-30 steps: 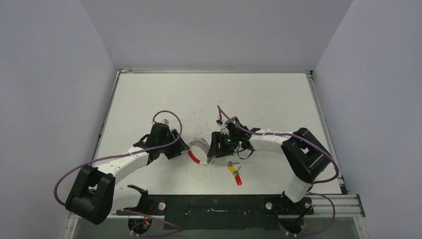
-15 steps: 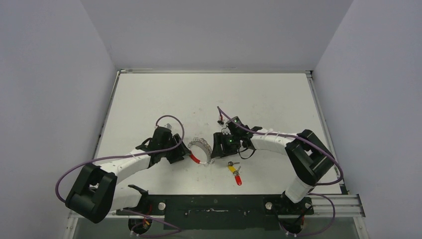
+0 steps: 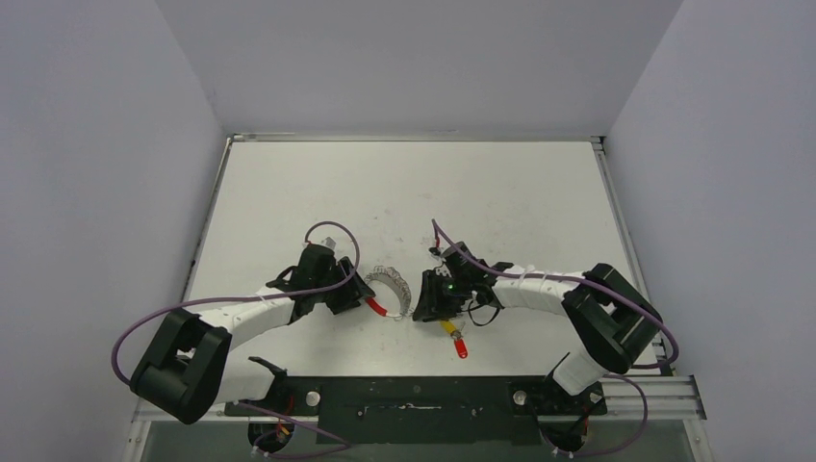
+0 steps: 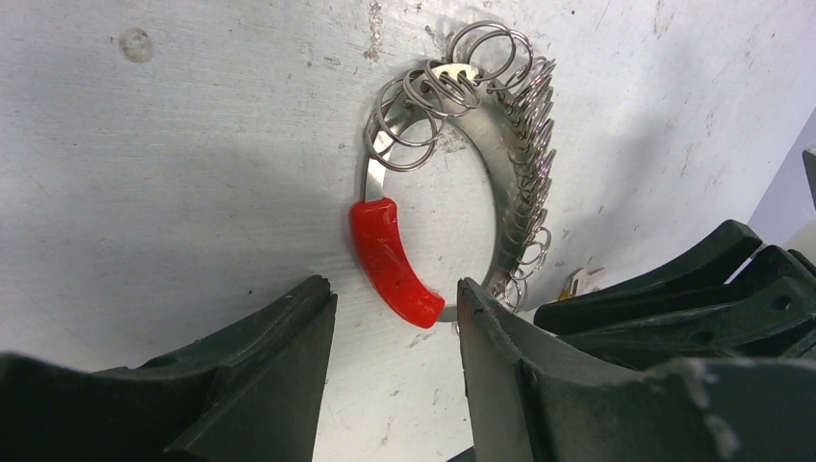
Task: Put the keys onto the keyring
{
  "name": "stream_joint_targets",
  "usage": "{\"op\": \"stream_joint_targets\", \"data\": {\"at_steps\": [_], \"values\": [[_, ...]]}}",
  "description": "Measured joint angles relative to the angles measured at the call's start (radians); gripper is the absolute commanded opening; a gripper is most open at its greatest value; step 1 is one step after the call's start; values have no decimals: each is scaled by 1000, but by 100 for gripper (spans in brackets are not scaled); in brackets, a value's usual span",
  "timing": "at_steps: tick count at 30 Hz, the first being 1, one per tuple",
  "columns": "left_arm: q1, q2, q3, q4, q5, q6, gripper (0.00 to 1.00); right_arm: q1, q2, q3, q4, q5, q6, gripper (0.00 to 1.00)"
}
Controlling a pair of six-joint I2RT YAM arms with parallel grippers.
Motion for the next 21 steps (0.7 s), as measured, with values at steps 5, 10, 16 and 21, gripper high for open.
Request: {"op": "stream_joint_targets", "data": {"at_steps": [5, 10, 16, 21], "values": [[-3, 0, 0, 3, 0, 0, 48, 4, 35, -24, 100, 4, 90, 26], [-3, 1, 0, 4, 0, 0, 48, 4, 91, -32, 222, -17, 170, 27], [-3, 1, 0, 3, -1, 0, 48, 3, 138, -8, 275, -11, 198, 5], [-4, 0, 0, 1, -3, 0, 49, -8, 143, 28, 219, 26, 161, 1]]}}
